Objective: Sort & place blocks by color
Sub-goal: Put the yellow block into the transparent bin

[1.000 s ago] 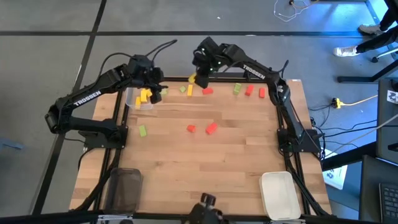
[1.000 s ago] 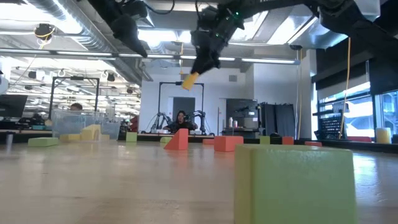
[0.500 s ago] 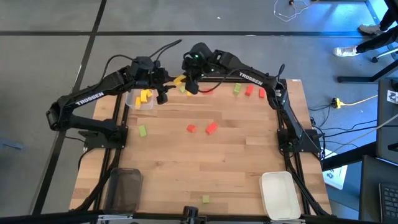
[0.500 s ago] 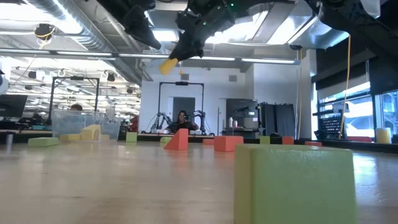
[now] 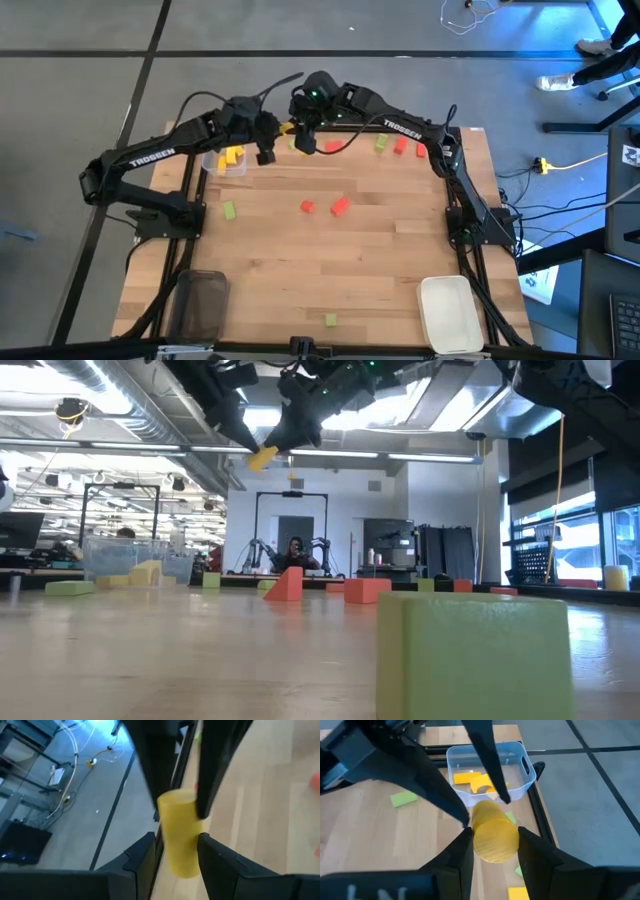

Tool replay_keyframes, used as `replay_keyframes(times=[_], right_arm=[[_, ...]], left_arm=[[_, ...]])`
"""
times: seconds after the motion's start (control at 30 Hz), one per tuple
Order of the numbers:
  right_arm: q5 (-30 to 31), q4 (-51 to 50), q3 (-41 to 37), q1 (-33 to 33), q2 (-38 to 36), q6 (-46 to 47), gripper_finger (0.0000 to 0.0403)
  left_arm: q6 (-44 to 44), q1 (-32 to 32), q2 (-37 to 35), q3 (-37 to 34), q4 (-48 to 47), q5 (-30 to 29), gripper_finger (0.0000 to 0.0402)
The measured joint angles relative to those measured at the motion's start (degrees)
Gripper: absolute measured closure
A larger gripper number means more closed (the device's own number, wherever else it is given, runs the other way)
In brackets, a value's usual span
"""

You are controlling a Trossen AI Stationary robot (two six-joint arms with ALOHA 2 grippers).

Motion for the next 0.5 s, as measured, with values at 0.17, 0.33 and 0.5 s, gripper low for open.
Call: replay_keyframes(times=[0.17,0.33,0.5], right_arm=[[0.02,0.05,0.00,-0.02,0.00,-0.11,0.0282],[0.00,0.73,0.00,0.43,0.00,-0.45,0.0282],[0.56,1.53,0.00,1.33,0.00,-1.65,0.0282]], left_arm=[[-0.58,0.13,0.00,0.00,0.00,1.83,0.0264],[-1.98,0.31,0.00,0.00,-0.04,1.85,0.0264],[-3.31,1.84,0.00,0.00,-1.32,2.47,0.0264]])
